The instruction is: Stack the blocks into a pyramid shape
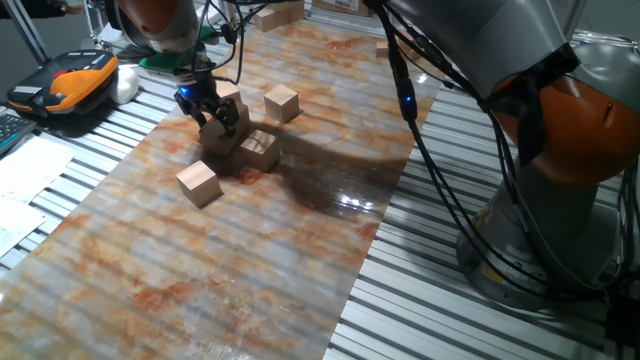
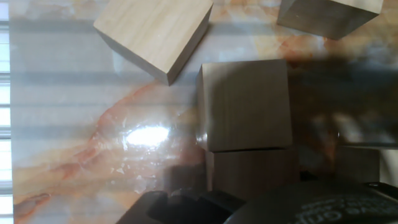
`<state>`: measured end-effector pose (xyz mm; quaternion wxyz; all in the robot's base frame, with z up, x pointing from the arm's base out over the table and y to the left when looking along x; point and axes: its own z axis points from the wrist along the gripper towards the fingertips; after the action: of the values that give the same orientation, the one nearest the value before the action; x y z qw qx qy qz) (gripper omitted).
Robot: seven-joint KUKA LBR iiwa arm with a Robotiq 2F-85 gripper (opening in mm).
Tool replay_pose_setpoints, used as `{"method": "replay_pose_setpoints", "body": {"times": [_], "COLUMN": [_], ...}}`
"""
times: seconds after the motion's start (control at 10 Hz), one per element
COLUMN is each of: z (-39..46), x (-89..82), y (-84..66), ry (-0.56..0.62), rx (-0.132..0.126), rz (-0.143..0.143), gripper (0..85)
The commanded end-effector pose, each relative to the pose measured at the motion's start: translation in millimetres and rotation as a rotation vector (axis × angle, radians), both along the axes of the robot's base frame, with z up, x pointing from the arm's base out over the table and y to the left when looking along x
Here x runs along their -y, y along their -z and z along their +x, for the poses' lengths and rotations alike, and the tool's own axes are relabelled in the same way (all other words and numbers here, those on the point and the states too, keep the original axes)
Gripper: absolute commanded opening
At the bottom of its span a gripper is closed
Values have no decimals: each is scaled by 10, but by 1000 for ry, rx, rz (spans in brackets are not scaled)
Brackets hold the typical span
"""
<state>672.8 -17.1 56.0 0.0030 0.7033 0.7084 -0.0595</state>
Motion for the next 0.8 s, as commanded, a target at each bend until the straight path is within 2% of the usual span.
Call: {"method": "replay_pose_setpoints", "body": {"times": [0.0, 0.4, 0.6, 0.7], "z": [15, 80, 84, 84], "x": [-16, -117, -170, -169], "y": [-32, -255, -330, -335], "ry": [3, 7, -14, -55], "rx": [-4, -13, -5, 10], "rz": [-3, -10, -6, 1], "gripper": [680, 680, 680, 680]}}
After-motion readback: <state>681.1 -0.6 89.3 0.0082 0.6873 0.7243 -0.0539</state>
